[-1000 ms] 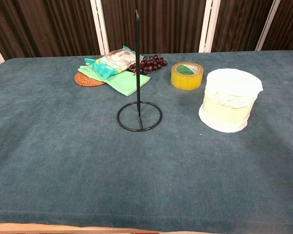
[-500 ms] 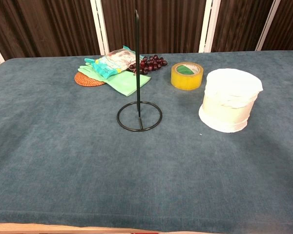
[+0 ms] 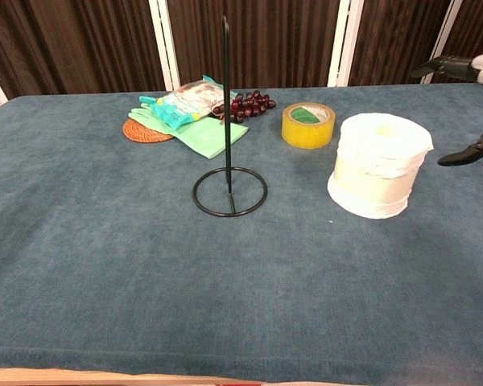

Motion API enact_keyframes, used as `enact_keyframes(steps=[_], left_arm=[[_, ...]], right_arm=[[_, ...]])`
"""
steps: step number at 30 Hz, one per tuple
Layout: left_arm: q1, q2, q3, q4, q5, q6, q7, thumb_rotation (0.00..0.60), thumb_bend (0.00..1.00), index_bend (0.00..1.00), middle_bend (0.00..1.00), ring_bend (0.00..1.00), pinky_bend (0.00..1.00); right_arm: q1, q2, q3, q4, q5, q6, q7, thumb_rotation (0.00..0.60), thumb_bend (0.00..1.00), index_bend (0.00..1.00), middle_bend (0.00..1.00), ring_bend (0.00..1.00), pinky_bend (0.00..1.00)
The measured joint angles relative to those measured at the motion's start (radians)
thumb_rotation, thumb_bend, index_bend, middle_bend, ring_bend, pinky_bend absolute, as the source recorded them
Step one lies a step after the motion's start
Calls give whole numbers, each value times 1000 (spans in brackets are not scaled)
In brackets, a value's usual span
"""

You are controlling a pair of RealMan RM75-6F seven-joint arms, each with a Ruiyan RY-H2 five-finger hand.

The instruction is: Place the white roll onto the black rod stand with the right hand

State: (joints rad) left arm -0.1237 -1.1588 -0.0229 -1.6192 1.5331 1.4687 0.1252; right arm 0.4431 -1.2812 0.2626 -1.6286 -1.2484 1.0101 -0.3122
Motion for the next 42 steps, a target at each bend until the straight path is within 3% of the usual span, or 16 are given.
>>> enact_keyframes(steps=[5,11,22,24,25,26,28,32,35,42], left_arm=[[0,0,0,0,0,0,0,600,428,0,0,0,82],[0,0,0,0,0,0,0,600,427,0,0,0,82],[0,0,0,0,0,0,0,600,427,0,0,0,82],[0,0,0,0,0,0,0,600,427,0,0,0,82],[0,0,0,0,0,0,0,600,427,0,0,0,82],[0,0,0,0,0,0,0,600,428,0,0,0,82],[0,0,0,0,0,0,0,600,428,0,0,0,82],[0,0,0,0,0,0,0,600,428,0,0,0,82],[0,0,0,0,0,0,0,600,428,0,0,0,82],[0,0,0,0,0,0,0,600,427,0,0,0,82]], right_arm=[[75,-11,18,8,140,-83,-49,600,83,0,0,0,0],[139,-46,26,56,230,-121,-72,600,83,0,0,0,0],[222,-67,0,107,376,-231,-61,600,83,20,9,0,0],[229,-71,-4,118,381,-231,-45,600,83,152,102,25,37],[231,-72,-6,120,381,-229,-40,600,88,271,182,88,110],[233,-74,-8,123,381,-222,-37,600,100,414,285,202,237],[235,-77,-10,126,380,-209,-34,600,131,595,424,379,408],[236,-88,-17,133,376,-166,-30,600,197,828,628,605,520],[233,-91,-18,134,365,-138,-15,600,240,886,680,660,543],[198,-78,-4,102,249,-47,95,600,252,890,684,664,544]])
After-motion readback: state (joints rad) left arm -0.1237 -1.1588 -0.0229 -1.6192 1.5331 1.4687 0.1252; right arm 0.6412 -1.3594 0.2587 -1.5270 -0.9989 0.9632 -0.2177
